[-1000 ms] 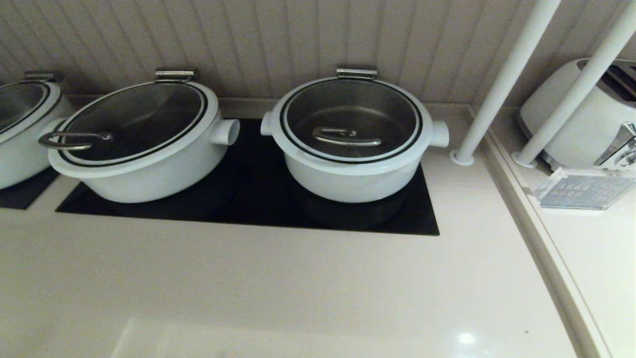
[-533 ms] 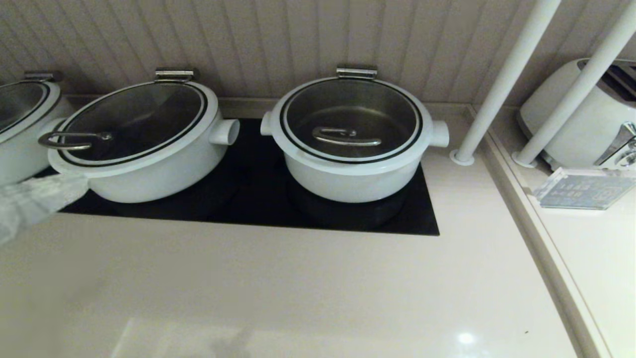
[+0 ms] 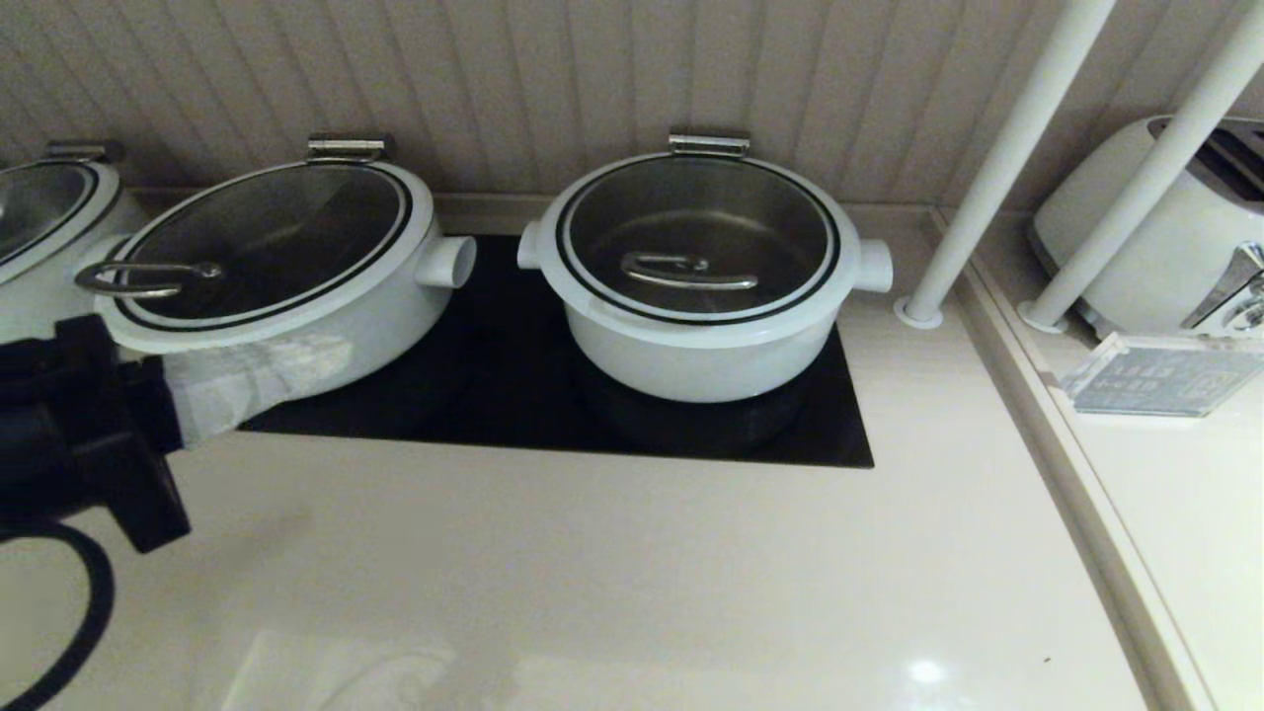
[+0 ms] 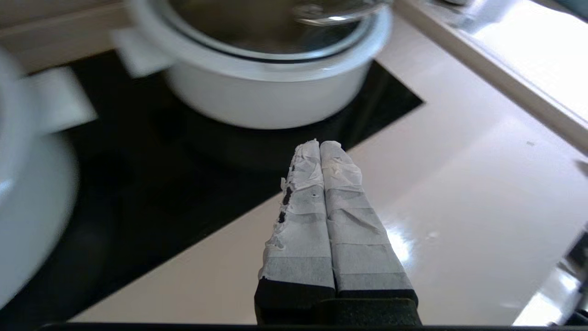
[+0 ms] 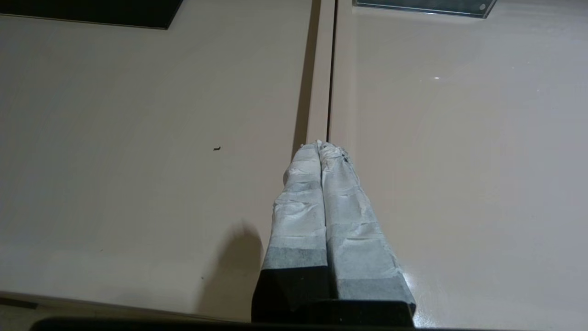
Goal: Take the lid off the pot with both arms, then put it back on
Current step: Open the food pot lid a small opening with the left arm
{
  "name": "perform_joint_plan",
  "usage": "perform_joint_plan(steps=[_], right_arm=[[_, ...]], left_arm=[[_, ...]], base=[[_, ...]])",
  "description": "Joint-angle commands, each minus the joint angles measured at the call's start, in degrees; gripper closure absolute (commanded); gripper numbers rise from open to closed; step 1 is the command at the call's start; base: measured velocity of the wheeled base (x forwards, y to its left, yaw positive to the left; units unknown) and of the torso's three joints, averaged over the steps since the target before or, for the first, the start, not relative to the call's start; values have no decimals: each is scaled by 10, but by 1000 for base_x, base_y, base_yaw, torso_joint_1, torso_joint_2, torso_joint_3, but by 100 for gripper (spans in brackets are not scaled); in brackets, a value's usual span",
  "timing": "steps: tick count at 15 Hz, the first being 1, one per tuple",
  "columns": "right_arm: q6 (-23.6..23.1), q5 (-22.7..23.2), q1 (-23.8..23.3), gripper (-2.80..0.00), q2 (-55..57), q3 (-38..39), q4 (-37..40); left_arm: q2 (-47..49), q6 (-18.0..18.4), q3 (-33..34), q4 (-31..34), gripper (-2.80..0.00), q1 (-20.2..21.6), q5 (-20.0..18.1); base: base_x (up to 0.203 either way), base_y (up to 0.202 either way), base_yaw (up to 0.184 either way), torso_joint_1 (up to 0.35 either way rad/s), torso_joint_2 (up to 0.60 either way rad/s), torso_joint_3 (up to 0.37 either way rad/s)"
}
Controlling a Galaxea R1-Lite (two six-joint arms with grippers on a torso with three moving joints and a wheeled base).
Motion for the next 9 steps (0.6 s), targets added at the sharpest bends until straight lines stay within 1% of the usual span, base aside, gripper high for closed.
perform_joint_plan(steps=[1, 4, 8, 9], right_arm=[[-1, 0, 0, 0, 1, 0, 0], [5, 0, 0, 0, 1, -1, -1], [5, 0, 0, 0, 1, -1, -1], [5, 0, 0, 0, 1, -1, -1]], left_arm=[[56, -1, -1, -21, 0, -35, -1], [109, -1, -3, -54, 0, -64, -1], [196, -1, -10, -139, 0, -85, -1], [211, -1, -18, -149, 0, -96, -1]], base=[[0, 0, 0, 0, 0, 0], [0, 0, 0, 0, 0, 0], [0, 0, 0, 0, 0, 0], [0, 0, 0, 0, 0, 0]])
